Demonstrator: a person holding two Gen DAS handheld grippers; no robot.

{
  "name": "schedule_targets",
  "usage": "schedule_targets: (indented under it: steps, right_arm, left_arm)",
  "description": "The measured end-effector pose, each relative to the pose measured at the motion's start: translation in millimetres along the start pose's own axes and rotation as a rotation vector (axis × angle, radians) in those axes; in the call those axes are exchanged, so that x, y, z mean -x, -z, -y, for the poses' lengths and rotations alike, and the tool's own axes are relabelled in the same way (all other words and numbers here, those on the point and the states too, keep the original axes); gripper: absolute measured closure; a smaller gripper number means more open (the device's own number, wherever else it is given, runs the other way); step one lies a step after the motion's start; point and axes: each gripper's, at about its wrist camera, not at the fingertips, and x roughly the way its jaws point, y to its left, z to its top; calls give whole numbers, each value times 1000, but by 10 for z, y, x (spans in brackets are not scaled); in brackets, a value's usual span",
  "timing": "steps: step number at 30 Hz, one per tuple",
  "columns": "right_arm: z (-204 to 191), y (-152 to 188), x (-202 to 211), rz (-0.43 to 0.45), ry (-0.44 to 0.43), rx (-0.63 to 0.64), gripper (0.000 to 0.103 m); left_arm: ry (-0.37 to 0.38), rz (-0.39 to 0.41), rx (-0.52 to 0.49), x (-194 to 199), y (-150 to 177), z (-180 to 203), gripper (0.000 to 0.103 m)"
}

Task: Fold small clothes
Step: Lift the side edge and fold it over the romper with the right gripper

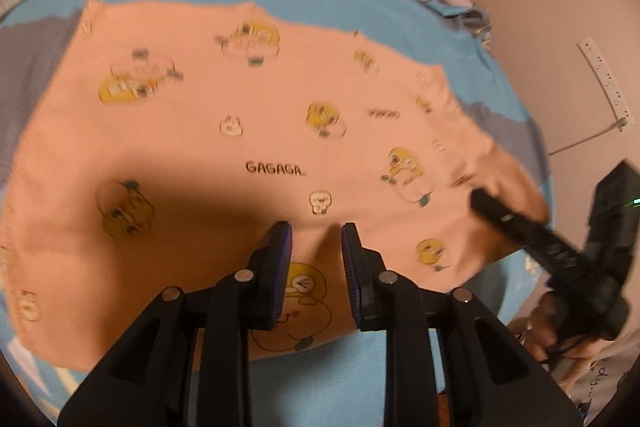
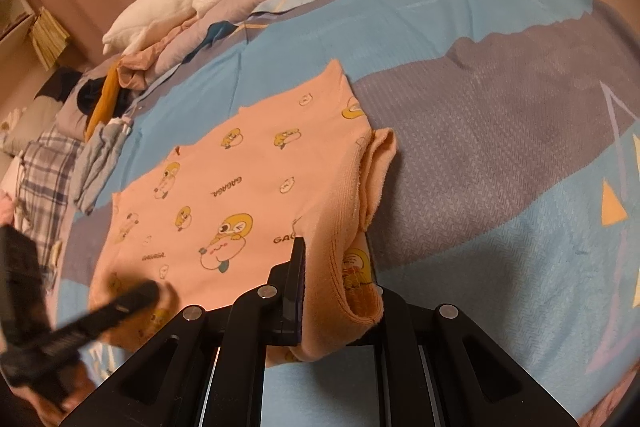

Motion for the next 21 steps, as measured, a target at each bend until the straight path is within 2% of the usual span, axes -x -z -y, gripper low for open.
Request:
schedule_targets:
  steps: [5,8,13,17,21]
  right_arm:
    - [-125,-79,62,40,-23,52,91]
    - [-265,-171,119,67,-66,87,91]
    - [-704,-299,223,119,-132,228,91]
    - [-1062,-298,213,122,-190,341,91]
    - [-1446,-208,128,92,-258,459,91]
  left_arm:
    - [28,5,33,-2,20,-67,79]
    - [59,-4,64,39,49,-124,79]
    - [89,-8,113,259,131,-232,79]
    - [98,75,162,628,145,-436,77]
    - [60,162,214,1002,144,-712,77]
